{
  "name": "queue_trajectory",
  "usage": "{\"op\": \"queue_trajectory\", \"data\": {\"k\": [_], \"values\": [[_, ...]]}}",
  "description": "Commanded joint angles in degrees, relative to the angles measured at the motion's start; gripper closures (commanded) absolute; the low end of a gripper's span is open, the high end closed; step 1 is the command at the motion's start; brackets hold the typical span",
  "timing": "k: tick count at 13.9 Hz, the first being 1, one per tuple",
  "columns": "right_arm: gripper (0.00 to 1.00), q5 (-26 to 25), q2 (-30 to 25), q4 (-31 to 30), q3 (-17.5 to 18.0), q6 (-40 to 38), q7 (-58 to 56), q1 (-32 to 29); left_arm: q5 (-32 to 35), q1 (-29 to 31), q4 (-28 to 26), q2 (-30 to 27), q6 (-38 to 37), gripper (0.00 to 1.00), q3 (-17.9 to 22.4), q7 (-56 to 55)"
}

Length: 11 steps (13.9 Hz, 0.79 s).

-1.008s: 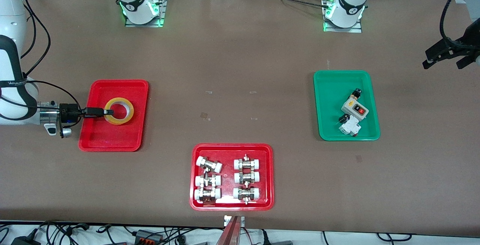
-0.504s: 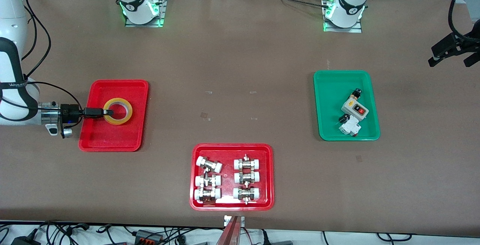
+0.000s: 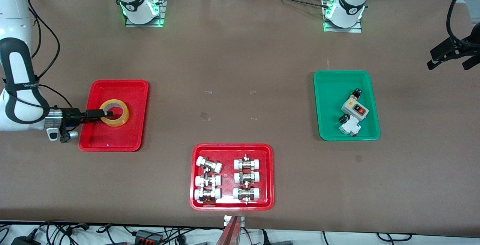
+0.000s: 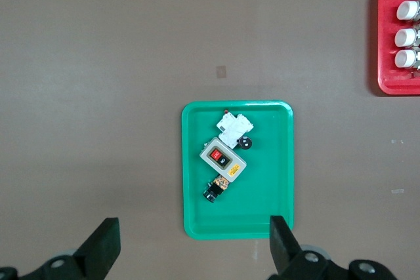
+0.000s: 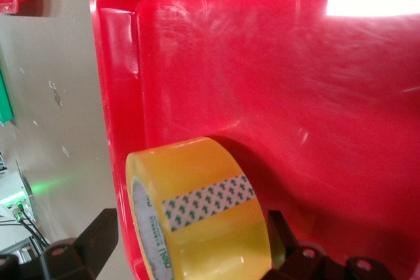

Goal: Left arm passes tape to right arm into tray
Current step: 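Open the right gripper and release the tape in the tray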

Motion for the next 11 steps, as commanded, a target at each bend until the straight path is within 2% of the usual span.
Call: {"op": "queue_trajectory", "data": {"k": [1, 2, 5, 7, 9, 11], "values": [[0.0, -1.0, 0.4, 0.9, 0.3, 0.2, 0.1, 1.0, 1.3, -0.7, 2.2, 1.2, -1.5, 0.0, 0.1, 0.7], [0.0, -1.5, 0.2, 1.1, 0.1, 0.9, -0.3, 1.7, 1.3, -0.8, 2.2, 1.1, -1.7, 0.0, 0.1, 0.5], [0.0, -10.4, -0.9, 1.1, 0.4, 4.6, -0.2, 2.6, 1.3, -0.8, 3.3, 1.1, -1.6, 0.0, 0.1, 0.6], [0.0, -13.5, -1.6, 1.1, 0.3, 4.9, 0.2, 3.6, 1.4, -1.1, 4.5, 1.4, -1.7, 0.0, 0.0, 0.5], [0.0, -17.0, -4.3, 1.3, 0.1, 4.9, 2.0, 5.5, 1.3, -1.0, 4.5, 1.5, -1.8, 0.0, -0.4, 0.6], [0.0, -20.8, -8.7, 1.3, 0.2, 4.7, 9.7, 7.6, 1.4, -1.0, 4.5, 1.5, -3.8, 0.0, -0.4, 0.7]]}}
